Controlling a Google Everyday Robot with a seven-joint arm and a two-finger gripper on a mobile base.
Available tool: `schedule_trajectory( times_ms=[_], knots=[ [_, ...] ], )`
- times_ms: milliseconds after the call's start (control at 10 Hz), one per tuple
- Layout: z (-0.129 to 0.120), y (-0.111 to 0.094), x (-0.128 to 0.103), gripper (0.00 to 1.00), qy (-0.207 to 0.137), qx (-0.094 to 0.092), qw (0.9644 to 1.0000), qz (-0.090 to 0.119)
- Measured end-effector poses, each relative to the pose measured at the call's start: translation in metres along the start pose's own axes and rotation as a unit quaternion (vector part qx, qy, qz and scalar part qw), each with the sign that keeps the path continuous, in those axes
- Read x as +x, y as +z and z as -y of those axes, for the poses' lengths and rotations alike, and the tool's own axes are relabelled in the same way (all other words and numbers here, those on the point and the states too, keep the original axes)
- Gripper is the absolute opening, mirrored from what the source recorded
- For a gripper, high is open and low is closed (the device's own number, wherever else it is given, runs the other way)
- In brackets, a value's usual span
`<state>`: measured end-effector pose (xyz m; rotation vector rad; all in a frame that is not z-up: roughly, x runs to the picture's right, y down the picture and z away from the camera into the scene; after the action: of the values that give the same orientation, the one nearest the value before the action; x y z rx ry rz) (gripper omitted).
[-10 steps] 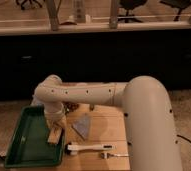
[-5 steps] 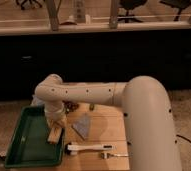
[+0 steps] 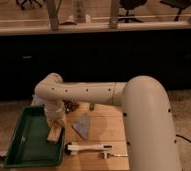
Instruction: Place eraser in tray
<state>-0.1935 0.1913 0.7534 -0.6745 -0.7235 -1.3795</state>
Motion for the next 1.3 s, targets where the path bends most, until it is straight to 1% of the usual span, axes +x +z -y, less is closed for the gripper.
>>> schedule_trajectory(
  times_ms=[1300],
  knots=[
    [0.0093,-0.0061,0.0049,0.01,0.011,0.001,0.9999,0.004]
  ],
)
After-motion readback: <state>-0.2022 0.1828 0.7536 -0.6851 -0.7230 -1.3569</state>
